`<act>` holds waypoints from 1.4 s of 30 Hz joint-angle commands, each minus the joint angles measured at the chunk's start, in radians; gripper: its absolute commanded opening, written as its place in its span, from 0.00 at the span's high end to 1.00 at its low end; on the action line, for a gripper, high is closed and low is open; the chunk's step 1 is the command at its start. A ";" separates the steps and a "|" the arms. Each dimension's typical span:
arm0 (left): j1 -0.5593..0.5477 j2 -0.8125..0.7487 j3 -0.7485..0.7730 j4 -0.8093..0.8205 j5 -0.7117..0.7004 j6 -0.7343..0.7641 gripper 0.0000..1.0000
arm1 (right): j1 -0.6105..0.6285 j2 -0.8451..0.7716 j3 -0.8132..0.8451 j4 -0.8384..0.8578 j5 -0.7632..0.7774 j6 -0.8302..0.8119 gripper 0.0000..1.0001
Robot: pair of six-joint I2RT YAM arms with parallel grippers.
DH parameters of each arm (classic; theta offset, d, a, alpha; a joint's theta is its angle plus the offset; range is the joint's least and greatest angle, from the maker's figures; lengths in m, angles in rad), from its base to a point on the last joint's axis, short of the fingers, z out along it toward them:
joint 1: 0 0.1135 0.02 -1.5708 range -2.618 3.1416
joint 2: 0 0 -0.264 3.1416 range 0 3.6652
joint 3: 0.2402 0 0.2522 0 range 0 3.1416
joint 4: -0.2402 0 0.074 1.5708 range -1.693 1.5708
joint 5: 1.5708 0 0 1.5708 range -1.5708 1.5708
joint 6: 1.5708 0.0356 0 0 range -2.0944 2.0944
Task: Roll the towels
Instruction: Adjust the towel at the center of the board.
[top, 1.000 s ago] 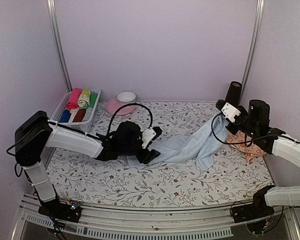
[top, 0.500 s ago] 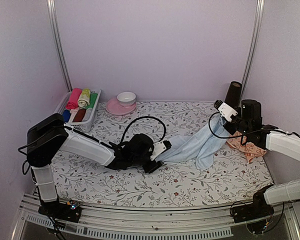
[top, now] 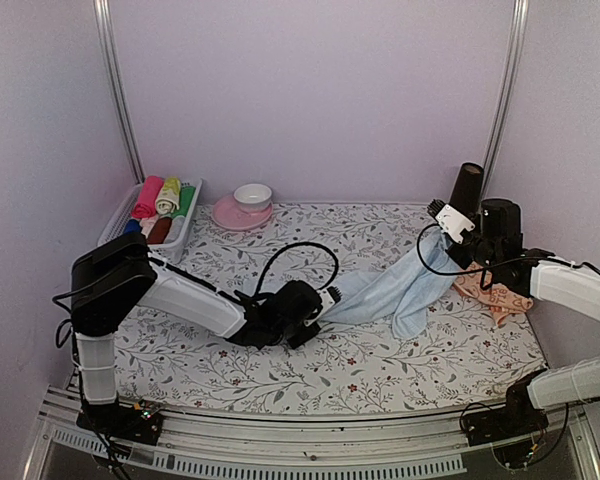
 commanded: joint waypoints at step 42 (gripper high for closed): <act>0.060 -0.671 0.026 -0.645 -0.551 -0.242 1.00 | 0.002 -0.227 0.142 -0.599 -0.507 -0.380 0.83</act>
